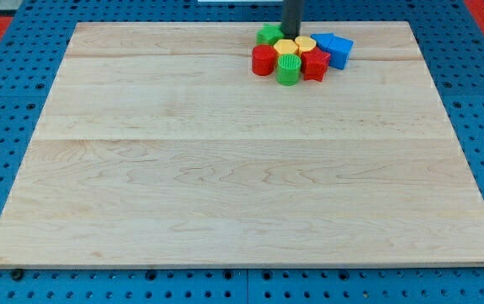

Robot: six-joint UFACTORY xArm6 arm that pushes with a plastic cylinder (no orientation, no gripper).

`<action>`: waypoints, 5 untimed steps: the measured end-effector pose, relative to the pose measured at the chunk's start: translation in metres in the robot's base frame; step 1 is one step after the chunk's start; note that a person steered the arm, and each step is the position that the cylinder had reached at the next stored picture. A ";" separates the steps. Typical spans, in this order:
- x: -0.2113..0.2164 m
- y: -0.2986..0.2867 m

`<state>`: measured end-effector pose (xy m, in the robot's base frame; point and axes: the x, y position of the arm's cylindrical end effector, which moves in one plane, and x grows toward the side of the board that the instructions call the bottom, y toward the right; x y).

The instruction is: Push the green star to the left of the board

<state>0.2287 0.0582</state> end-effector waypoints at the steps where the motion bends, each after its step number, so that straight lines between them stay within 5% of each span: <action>1: -0.005 -0.050; 5: 0.051 -0.114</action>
